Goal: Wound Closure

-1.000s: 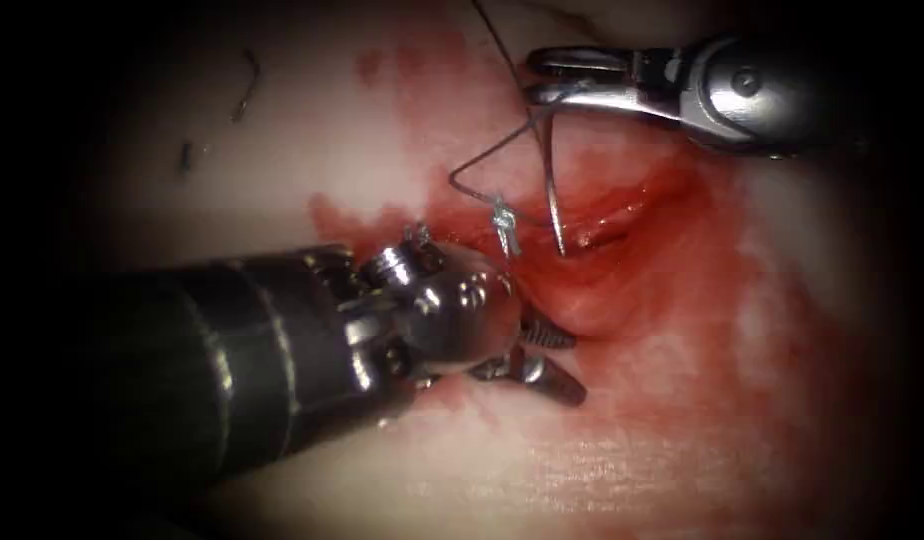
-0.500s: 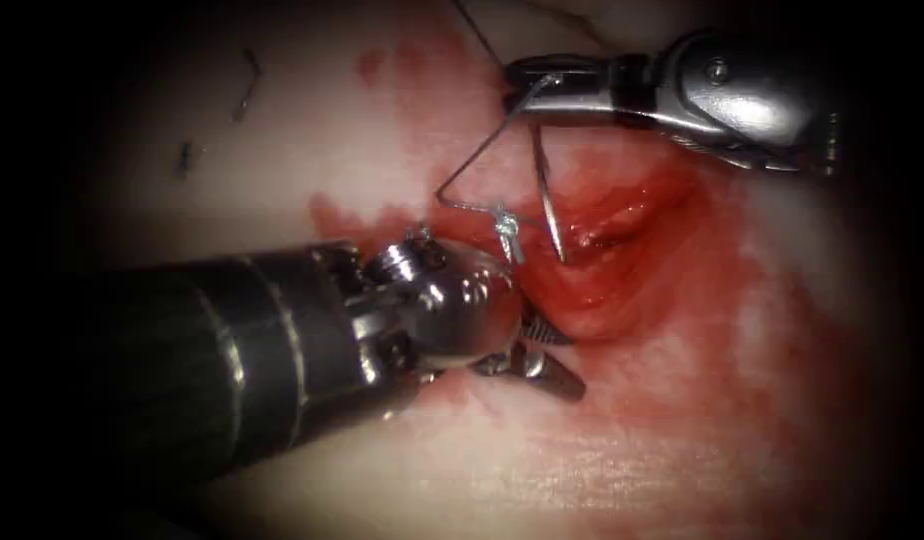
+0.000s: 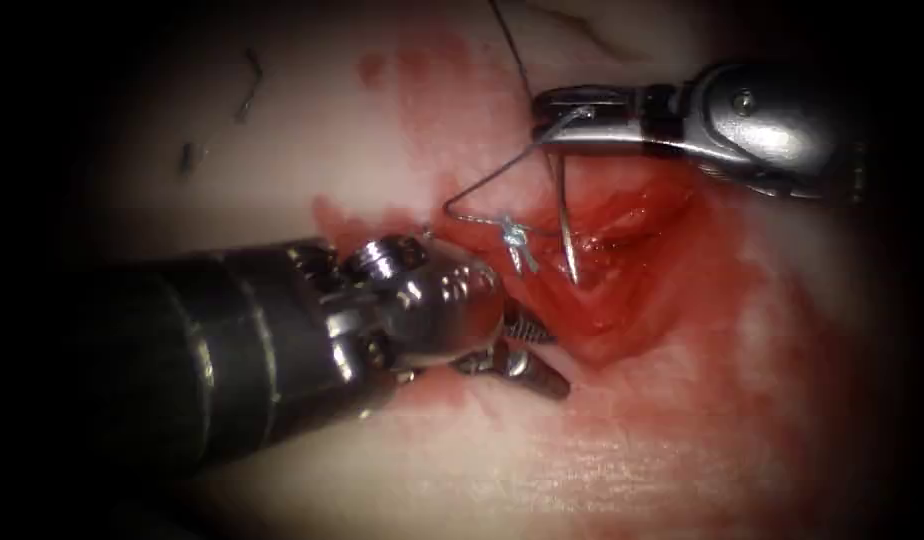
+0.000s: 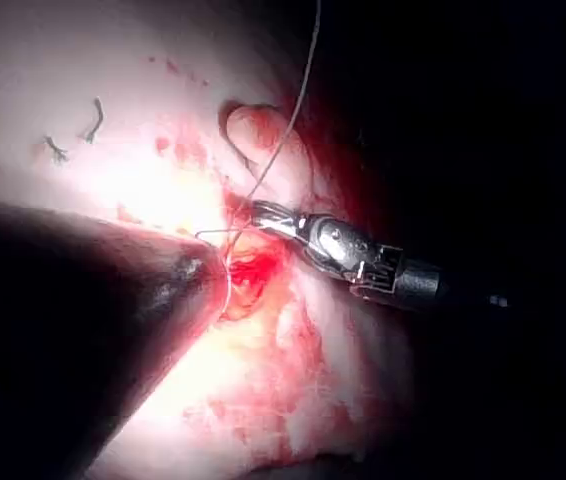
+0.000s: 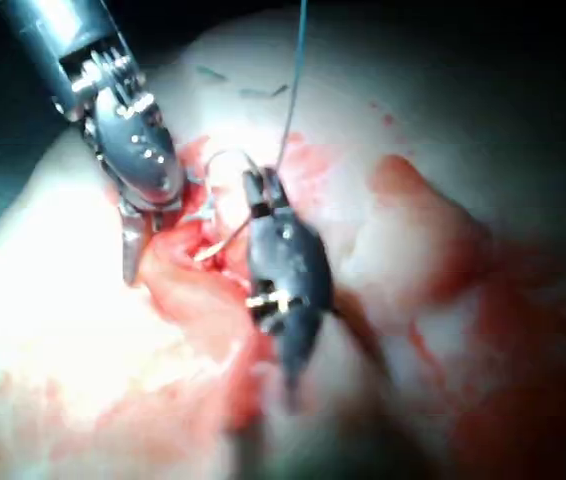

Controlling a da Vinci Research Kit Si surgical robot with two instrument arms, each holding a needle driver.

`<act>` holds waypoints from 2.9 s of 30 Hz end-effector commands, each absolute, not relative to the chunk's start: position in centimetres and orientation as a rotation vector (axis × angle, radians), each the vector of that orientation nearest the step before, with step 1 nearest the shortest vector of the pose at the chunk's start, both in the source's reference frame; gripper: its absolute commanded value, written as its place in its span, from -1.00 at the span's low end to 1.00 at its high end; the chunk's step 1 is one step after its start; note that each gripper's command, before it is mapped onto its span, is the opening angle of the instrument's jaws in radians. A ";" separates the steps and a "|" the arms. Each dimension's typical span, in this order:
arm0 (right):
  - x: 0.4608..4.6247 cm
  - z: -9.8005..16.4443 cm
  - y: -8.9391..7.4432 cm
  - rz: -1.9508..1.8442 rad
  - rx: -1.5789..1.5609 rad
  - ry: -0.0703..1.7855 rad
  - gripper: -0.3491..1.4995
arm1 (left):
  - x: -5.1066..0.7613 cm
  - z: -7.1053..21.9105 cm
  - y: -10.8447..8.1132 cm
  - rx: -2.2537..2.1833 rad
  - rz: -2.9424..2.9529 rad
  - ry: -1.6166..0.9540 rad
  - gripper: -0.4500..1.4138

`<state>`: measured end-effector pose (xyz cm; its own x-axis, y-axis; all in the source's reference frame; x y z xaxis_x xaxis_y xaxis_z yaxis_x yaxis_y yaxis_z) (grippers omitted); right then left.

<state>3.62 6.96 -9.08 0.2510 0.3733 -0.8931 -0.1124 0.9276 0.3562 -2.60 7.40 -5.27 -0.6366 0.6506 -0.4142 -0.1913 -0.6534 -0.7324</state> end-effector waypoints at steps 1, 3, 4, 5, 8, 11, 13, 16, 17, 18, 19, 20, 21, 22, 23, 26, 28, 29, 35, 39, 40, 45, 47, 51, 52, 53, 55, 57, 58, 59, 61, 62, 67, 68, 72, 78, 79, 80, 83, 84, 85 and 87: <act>3.72 -9.0 7.0 0.332 0.250 1.267 -1.00 | -2.66 -5.2 7.5 -0.942 2.292 -0.904 -0.03; 3.71 -9.0 7.0 0.334 0.269 1.257 -1.00 | -2.66 -5.2 7.5 -0.943 2.292 -0.904 -0.03; 3.71 -9.0 6.9 0.333 0.279 1.255 -1.00 | -2.65 -5.2 7.5 -0.943 2.292 -0.904 -0.03; 3.71 -9.0 6.9 0.335 0.286 1.248 -1.00 | -2.65 -5.2 7.5 -0.943 2.292 -0.904 -0.03; 3.72 -9.0 6.9 0.341 0.317 1.238 -1.00 | -2.65 -5.2 7.5 -0.943 2.293 -0.905 -0.04; 3.73 -9.0 6.9 0.331 0.343 1.222 -1.00 | -2.63 -5.2 7.5 -0.940 2.290 -0.904 -0.04; 3.73 -9.0 6.8 0.331 0.360 1.219 -1.00 | -2.61 -5.2 7.5 -0.941 2.291 -0.906 -0.04; 3.72 -9.0 6.8 0.341 0.384 1.210 -1.00 | -2.59 -5.2 7.5 -0.936 2.288 -0.901 -0.04; 3.71 -9.0 6.8 0.355 0.396 1.206 -1.00 | -2.58 -5.2 7.5 -0.937 2.289 -0.902 -0.04; 3.70 -9.0 6.8 0.360 0.400 1.205 -1.00 | -2.58 -5.2 7.5 -0.937 2.289 -0.902 -0.04; 3.70 -9.0 6.8 0.365 0.404 1.202 -1.00 | -2.58 -5.2 7.5 -0.937 2.289 -0.902 -0.04; 3.70 -9.0 6.8 0.375 0.413 1.202 -1.00 | -2.58 -5.2 7.5 -0.937 2.289 -0.902 -0.04; 3.70 -9.0 6.8 0.391 0.422 1.199 -1.00 | -2.58 -5.2 7.5 -0.937 2.289 -0.902 -0.04; 3.70 -9.0 6.8 0.401 0.429 1.194 -1.00 | -2.58 -5.2 7.5 -0.937 2.289 -0.902 -0.04; 3.70 -9.0 6.8 0.411 0.437 1.190 -1.00 | -2.58 -5.2 7.5 -0.937 2.289 -0.902 -0.04; 3.69 -9.0 6.8 0.475 0.510 1.158 -1.00 | -2.58 -5.2 7.5 -0.937 2.289 -0.902 -0.05; 3.69 -9.0 6.8 0.521 0.562 1.136 -1.00 | -2.58 -5.2 7.5 -0.937 2.289 -0.902 -0.05; 3.70 -9.0 6.8 0.534 0.585 1.123 -1.00 | -2.58 -5.2 7.5 -0.937 2.289 -0.902 -0.05; 3.69 -9.0 6.7 0.578 0.667 1.079 -1.00 | -2.57 -5.2 7.5 -0.937 2.290 -0.902 -0.05; 3.63 -9.0 6.7 0.629 0.725 1.059 -1.00 | -2.56 -5.2 7.5 -0.938 2.291 -0.903 -0.05; 3.61 -9.0 6.7 0.662 0.755 1.046 -1.00 | -2.56 -5.2 7.5 -0.938 2.291 -0.903 -0.05; 3.56 -9.0 6.7 0.771 0.864 0.978 -1.00 | -2.56 -5.2 7.5 -0.938 2.292 -0.901 -0.05; 3.57 -9.0 6.7 0.801 0.911 0.943 -1.00 | -2.56 -5.2 7.5 -0.938 2.292 -0.901 -0.05; 3.58 -9.0 6.6 0.882 0.999 0.887 -1.00 | -2.56 -5.2 7.5 -0.938 2.293 -0.901 -0.05; 3.58 -9.0 6.6 0.907 1.020 0.874 -1.00 | -2.56 -5.2 7.5 -0.938 2.293 -0.901 -0.05; 3.59 -9.1 6.6 0.937 1.042 0.857 -1.00 | -2.56 -5.2 7.5 -0.937 2.293 -0.901 -0.05; 3.59 -9.1 6.6 1.000 1.091 0.817 -1.00 | -2.56 -5.2 7.5 -0.937 2.293 -0.901 -0.05; 3.59 -9.1 6.6 1.060 1.136 0.779 -1.00 | -2.56 -5.2 7.5 -0.937 2.293 -0.901 -0.05; 3.59 -9.1 6.5 1.073 1.151 0.764 -1.00 | -2.56 -5.2 7.5 -0.937 2.293 -0.901 -0.05; 3.59 -9.1 6.5 1.088 1.166 0.752 -1.00 | -2.56 -5.2 7.5 -0.937 2.293 -0.901 -0.05; 3.58 -9.1 6.5 1.107 1.193 0.710 -1.00 | -2.56 -5.2 7.5 -0.937 2.293 -0.901 -0.05; 3.58 -9.1 6.5 1.109 1.206 0.699 -1.00 | -2.56 -5.2 7.5 -0.937 2.293 -0.901 -0.06; 3.59 -9.1 6.4 1.072 1.256 0.676 -1.00 | -2.55 -5.2 7.5 -0.938 2.294 -0.902 -0.06; 3.59 -9.1 6.4 1.057 1.261 0.673 -1.00 | -2.54 -5.2 7.5 -0.938 2.294 -0.902 -0.06; 3.59 -9.0 6.4 0.915 1.117 0.835 0.15 | -2.54 -5.2 7.5 -0.946 2.304 -0.902 -0.05; 3.43 -8.9 7.0 0.541 0.675 1.035 0.64 | -2.55 -5.3 7.3 -1.109 2.461 -0.845 0.00; 3.40 -8.9 7.0 0.525 0.633 1.036 0.69 | -2.55 -5.4 7.3 -1.136 2.474 -0.835 0.00; 3.37 -8.9 7.1 0.529 0.610 1.031 0.71 | -2.55 -5.4 7.3 -1.151 2.480 -0.830 0.00; 3.26 -8.9 7.3 0.528 0.558 1.034 0.78 | -2.55 -5.4 7.3 -1.197 2.487 -0.807 0.02; 3.16 -8.9 7.4 0.539 0.534 1.044 0.78 | -2.55 -5.5 7.3 -1.250 2.486 -0.766 0.03; 3.13 -8.9 7.4 0.539 0.522 1.046 0.78 | -2.54 -5.5 7.3 -1.288 2.485 -0.731 0.04; 3.02 -8.9 7.4 0.543 0.489 1.037 0.82 | -2.52 -5.6 7.4 -1.373 2.492 -0.610 0.06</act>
<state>2.96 7.38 -8.90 0.4039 0.6295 -0.6637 -0.1913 0.7676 0.6117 -2.45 7.40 -5.63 -0.5195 0.3773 -0.7666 -0.0002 -0.8973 -0.4415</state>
